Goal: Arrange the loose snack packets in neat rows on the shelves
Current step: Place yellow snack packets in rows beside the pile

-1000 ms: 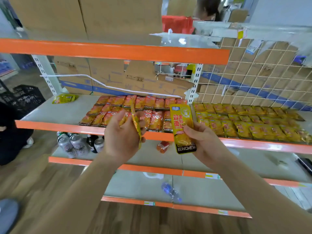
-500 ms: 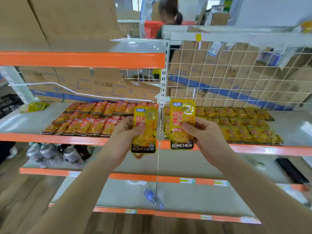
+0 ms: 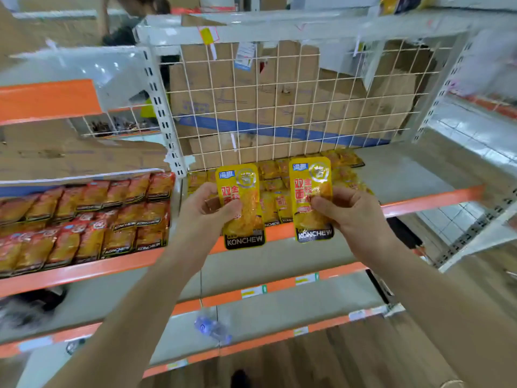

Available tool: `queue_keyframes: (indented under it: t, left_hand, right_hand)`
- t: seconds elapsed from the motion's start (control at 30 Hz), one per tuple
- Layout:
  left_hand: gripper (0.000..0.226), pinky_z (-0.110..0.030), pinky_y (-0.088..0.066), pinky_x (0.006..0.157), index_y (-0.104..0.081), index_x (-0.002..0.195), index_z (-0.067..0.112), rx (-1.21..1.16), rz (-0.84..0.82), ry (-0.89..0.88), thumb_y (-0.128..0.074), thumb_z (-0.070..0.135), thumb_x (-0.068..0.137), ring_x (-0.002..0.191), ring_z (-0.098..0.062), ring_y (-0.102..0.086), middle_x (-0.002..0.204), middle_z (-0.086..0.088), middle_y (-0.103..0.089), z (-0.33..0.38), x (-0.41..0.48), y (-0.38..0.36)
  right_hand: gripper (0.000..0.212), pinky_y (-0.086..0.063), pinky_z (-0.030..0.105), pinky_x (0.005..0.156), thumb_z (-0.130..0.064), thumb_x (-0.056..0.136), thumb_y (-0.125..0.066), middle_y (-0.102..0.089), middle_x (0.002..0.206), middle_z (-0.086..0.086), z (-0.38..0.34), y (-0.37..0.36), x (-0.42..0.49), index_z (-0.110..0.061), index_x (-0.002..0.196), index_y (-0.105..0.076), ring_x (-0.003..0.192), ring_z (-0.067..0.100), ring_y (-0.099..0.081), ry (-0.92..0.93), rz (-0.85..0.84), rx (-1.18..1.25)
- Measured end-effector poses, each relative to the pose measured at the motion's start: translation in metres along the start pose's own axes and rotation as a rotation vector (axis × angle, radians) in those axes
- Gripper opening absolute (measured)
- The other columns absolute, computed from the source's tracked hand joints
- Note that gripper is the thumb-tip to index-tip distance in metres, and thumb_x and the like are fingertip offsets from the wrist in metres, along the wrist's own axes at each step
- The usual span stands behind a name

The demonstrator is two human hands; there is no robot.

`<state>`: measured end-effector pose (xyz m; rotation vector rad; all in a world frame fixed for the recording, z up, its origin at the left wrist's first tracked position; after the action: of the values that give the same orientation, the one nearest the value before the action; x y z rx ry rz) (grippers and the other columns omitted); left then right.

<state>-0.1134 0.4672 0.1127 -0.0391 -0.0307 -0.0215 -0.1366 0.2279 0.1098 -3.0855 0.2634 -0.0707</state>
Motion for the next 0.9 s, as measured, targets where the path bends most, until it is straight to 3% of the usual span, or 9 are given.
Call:
queue_keyframes:
  t: [0.03,0.1,0.17,0.27,0.4,0.53,0.73,0.9]
  left_hand:
    - [0.014,-0.061,-0.053,0.091,-0.068,0.096,0.014,0.023,-0.030,-0.003,-0.071,0.003,0.089,0.082,-0.025,-0.064,0.088,-0.010,-0.069,-0.004,0.007,-0.012]
    - [0.012,-0.044,-0.059,0.077,-0.067,0.096,0.012,0.057,-0.082,-0.008,-0.071,0.004,0.088,0.072,-0.018,-0.063,0.083,-0.011,-0.068,-0.009,0.022,-0.038]
    - [0.014,-0.033,-0.054,0.070,-0.067,0.098,0.010,0.046,-0.120,0.008,-0.072,0.003,0.087,0.070,-0.016,-0.063,0.082,-0.010,-0.069,-0.013,0.035,-0.066]
    - [0.016,-0.037,-0.053,0.076,-0.070,0.096,0.016,0.027,-0.169,0.049,-0.075,0.006,0.085,0.075,-0.018,-0.067,0.083,-0.004,-0.075,-0.021,0.059,-0.103]
    - [0.011,-0.032,-0.050,0.075,-0.072,0.097,0.018,0.053,-0.208,0.046,-0.076,0.016,0.087,0.075,-0.015,-0.068,0.081,-0.002,-0.076,-0.028,0.090,-0.141]
    - [0.010,-0.030,-0.045,0.066,-0.071,0.096,0.024,0.088,-0.225,0.051,-0.076,0.022,0.087,0.065,-0.007,-0.062,0.073,0.005,-0.074,-0.028,0.126,-0.171]
    - [0.016,-0.035,-0.049,0.080,-0.071,0.093,0.022,0.109,-0.287,0.059,-0.081,0.019,0.081,0.077,-0.015,-0.072,0.079,0.000,-0.076,-0.025,0.179,-0.202]
    - [0.024,-0.038,-0.051,0.081,-0.070,0.098,0.019,0.122,-0.302,0.070,-0.084,0.020,0.078,0.079,-0.019,-0.073,0.081,0.001,-0.077,-0.034,0.210,-0.216]
  right_hand:
    - [0.011,-0.058,0.038,0.084,-0.006,0.084,-0.073,-0.076,0.087,0.003,0.002,0.011,0.004,-0.014,0.091,-0.076,0.078,0.016,-0.070,-0.004,0.049,-0.013]
    - [0.010,-0.057,0.035,0.081,-0.006,0.084,-0.073,-0.077,0.086,0.003,0.004,0.034,0.013,-0.013,0.091,-0.076,0.076,0.016,-0.071,-0.009,0.135,-0.023]
    - [0.010,-0.059,0.034,0.080,-0.008,0.084,-0.074,-0.077,0.086,0.003,0.005,0.057,0.023,-0.017,0.086,-0.077,0.076,0.017,-0.072,-0.011,0.198,-0.048]
    - [0.014,-0.059,0.039,0.082,-0.007,0.082,-0.075,-0.077,0.084,0.005,0.007,0.087,0.039,-0.020,0.077,-0.078,0.073,0.018,-0.073,-0.021,0.268,-0.033]
    - [0.004,-0.057,0.045,0.084,-0.015,0.076,-0.077,-0.077,0.084,0.011,0.010,0.122,0.062,-0.018,0.076,-0.079,0.071,0.023,-0.073,-0.039,0.351,-0.013]
    - [0.006,-0.061,0.040,0.078,-0.011,0.079,-0.075,-0.077,0.084,0.012,0.009,0.147,0.091,-0.016,0.077,-0.078,0.070,0.022,-0.074,-0.066,0.415,-0.003]
    - [0.007,-0.061,0.027,0.063,-0.003,0.084,-0.070,-0.076,0.081,0.012,0.002,0.171,0.134,-0.008,0.088,-0.074,0.066,0.019,-0.073,-0.086,0.458,0.032]
    - [0.007,-0.062,0.028,0.065,-0.005,0.083,-0.071,-0.076,0.079,0.011,0.006,0.176,0.161,-0.010,0.085,-0.076,0.064,0.017,-0.072,-0.099,0.486,0.035]
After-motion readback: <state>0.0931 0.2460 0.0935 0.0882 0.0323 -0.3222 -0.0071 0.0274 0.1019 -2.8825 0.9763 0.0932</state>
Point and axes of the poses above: each hand's wrist, its own x-axis towards the middle knuckle, its own y-axis out of the back of the hand, z = x × y, the point moved 2 cm from there along x, towards the middle knuckle
